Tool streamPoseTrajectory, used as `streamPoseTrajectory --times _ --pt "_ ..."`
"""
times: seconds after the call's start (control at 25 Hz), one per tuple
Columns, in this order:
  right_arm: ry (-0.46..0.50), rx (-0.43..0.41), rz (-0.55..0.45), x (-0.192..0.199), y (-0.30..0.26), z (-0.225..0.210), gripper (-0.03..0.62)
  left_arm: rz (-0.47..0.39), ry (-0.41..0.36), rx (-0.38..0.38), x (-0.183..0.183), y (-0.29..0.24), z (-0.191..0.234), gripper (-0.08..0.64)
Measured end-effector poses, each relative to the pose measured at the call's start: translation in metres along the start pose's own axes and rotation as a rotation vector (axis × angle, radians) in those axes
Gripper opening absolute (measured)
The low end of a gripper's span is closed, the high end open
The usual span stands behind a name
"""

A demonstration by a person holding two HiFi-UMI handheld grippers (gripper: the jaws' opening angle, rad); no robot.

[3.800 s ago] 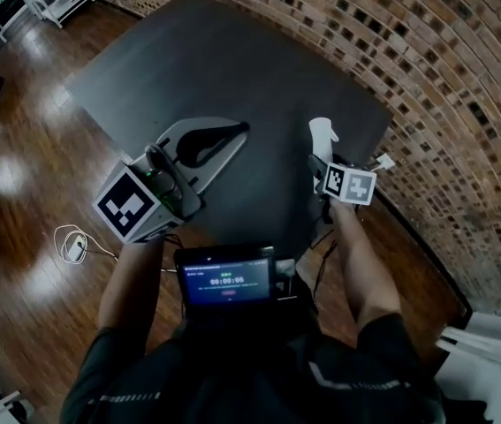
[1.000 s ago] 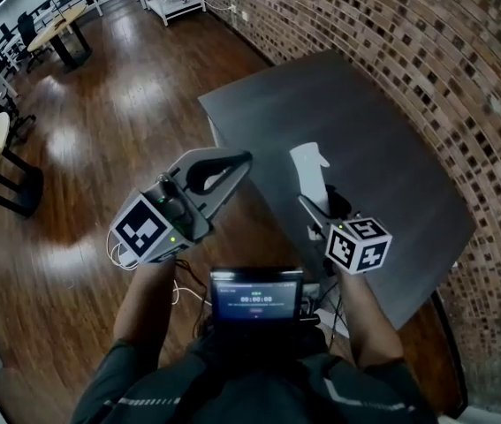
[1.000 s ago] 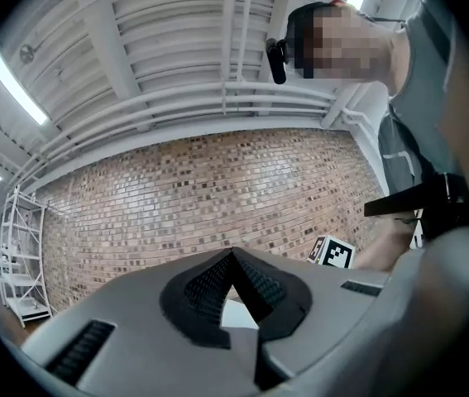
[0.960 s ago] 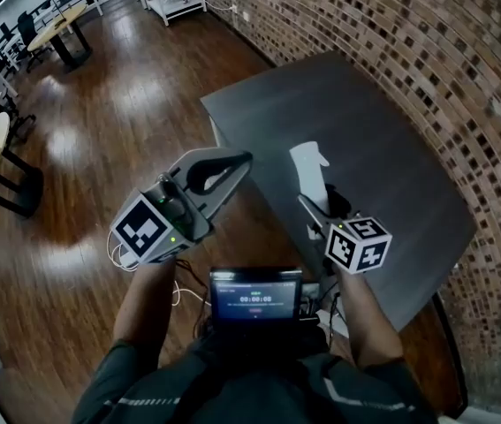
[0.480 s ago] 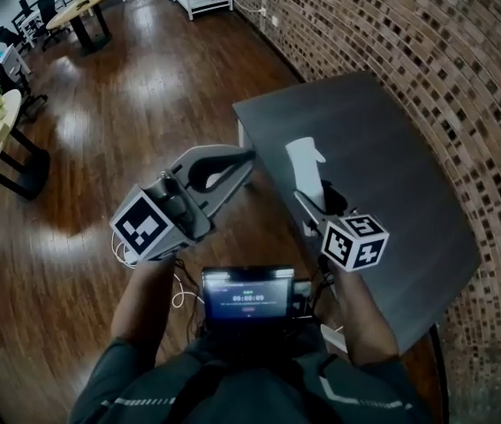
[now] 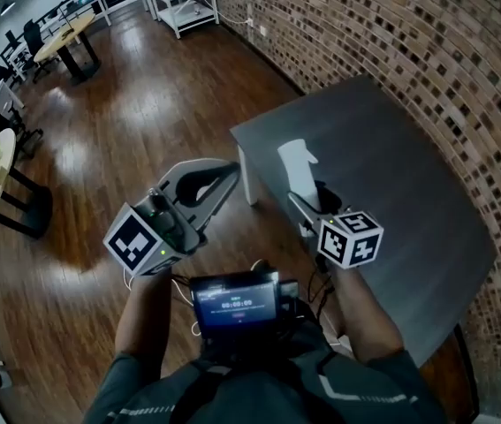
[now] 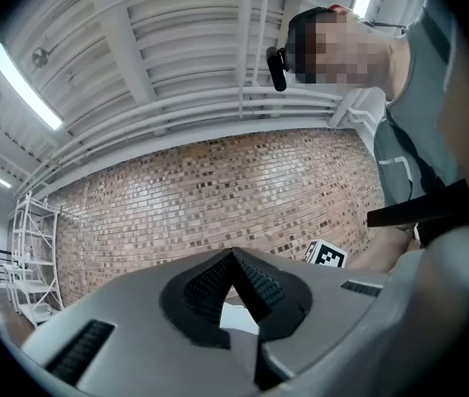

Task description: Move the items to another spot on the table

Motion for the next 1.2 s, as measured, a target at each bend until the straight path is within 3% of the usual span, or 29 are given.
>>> streamPoseTrajectory --times 0.4,0.68,0.84,1.2 --pt "-0.115 0.124 -0.018 -0.008 -0.078 -0.068 0.279 0.046 0.017 0.096 0.013 -0.047 0.123 -0.006" --pt "-0.170 0.242 -0.021 -0.014 -0.104 -0.105 0.279 0.060 0.045 0.202 0.020 -0.087 0.182 -0.006" --pt "-0.187 0.330 -0.012 -0.016 -0.101 -0.120 0.279 0.051 0.092 0.261 0.028 -0.110 0.203 -0.006" --pt "-0.265 0.546 0.001 -0.008 -0.093 -0.153 0.279 0.052 0.151 0.501 0.047 -0.173 0.226 -0.006"
Point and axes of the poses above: the fingertips, and each gripper's own axes: y backward along the fingers, z to its left, x out of its underside, the point moved 6 cm from there along y, backward along the fingers, and after that the axes turned 15 degrees about y, right-handed, at the moved point
